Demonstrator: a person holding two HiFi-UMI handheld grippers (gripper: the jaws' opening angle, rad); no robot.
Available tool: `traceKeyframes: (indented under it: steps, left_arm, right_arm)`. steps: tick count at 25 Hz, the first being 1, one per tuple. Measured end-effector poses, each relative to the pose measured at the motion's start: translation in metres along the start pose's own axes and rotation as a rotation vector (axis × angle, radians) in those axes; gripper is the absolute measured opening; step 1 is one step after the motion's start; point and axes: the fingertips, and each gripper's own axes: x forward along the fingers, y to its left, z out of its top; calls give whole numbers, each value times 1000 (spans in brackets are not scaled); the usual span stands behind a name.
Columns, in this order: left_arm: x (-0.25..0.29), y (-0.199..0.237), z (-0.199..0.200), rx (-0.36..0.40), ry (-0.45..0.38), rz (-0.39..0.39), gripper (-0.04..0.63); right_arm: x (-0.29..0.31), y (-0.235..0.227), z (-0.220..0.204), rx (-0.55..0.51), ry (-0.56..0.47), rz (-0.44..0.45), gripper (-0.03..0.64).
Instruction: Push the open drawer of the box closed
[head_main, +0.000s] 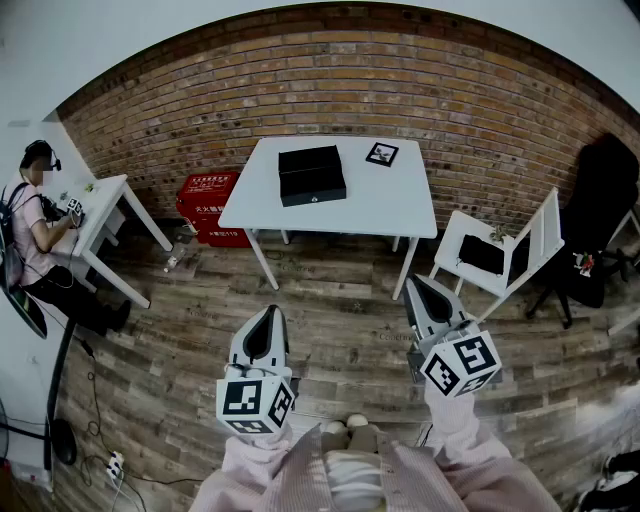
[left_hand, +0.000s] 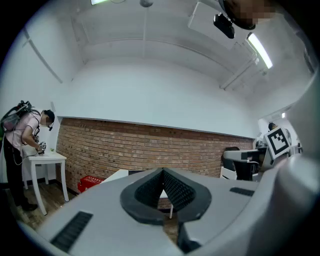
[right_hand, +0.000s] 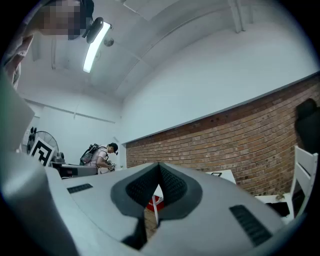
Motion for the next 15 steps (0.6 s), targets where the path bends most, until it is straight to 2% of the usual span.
traceKeyframes:
  steps: [5, 10, 12, 15]
  left_arm:
    - [10, -1, -4, -7, 11, 3, -5]
    - [23, 0, -12, -34, 18, -1, -5]
    - [30, 1, -15, -38, 22, 10, -5]
    - [43, -1, -19, -49, 30, 10, 35]
  right_arm:
    - [6, -6, -3, 5, -2, 16, 3]
    - [11, -9, -8, 59, -16, 67, 3]
    - [14, -14, -9, 40, -9, 60, 3]
    - [19, -25, -13, 20, 0, 51, 3]
